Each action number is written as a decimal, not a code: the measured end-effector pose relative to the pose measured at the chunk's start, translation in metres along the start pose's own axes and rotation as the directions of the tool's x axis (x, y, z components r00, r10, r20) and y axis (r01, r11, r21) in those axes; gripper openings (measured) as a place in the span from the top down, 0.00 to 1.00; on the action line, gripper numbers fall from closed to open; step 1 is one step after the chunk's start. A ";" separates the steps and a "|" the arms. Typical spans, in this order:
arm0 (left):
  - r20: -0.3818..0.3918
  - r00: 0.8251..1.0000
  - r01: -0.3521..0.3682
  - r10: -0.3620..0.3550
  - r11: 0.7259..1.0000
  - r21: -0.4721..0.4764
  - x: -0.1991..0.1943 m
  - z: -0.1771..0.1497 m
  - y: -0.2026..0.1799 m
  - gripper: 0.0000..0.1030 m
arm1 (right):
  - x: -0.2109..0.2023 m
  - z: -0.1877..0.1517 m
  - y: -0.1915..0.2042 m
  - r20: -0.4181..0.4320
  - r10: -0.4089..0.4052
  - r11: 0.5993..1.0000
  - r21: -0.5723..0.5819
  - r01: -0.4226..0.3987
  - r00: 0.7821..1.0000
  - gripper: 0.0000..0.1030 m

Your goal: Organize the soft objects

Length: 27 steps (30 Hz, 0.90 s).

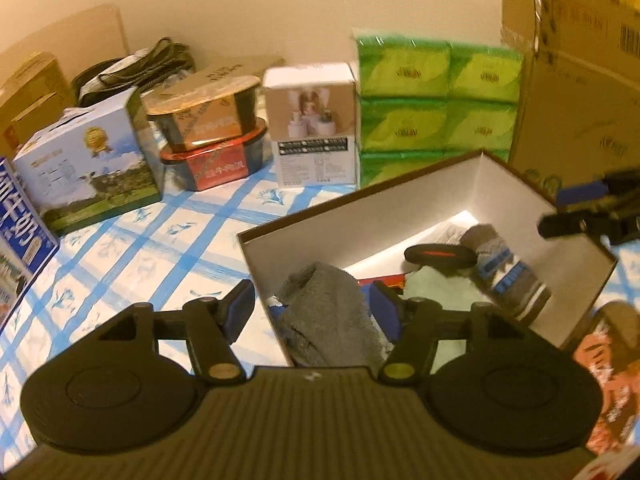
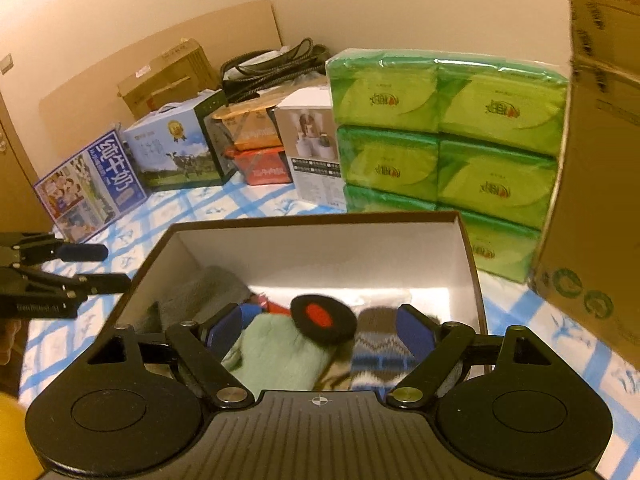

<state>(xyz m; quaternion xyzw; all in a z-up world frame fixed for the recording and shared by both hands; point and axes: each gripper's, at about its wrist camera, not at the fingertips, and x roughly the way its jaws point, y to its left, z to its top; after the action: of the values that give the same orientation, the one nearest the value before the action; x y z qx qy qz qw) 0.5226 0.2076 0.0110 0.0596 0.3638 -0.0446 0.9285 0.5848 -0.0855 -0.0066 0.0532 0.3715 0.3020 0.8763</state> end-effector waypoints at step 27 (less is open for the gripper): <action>0.102 0.988 -0.099 0.117 0.982 -0.163 -0.248 -0.079 -0.034 0.23 | -0.201 -0.080 0.062 0.086 0.028 0.998 0.050 -0.033 0.996 0.19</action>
<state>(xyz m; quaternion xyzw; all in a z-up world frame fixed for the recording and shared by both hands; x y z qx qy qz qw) 0.2843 0.1949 0.1195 0.0031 0.3101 0.0317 0.9502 0.3908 -0.1597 0.0801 0.0941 0.3406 0.3032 0.8850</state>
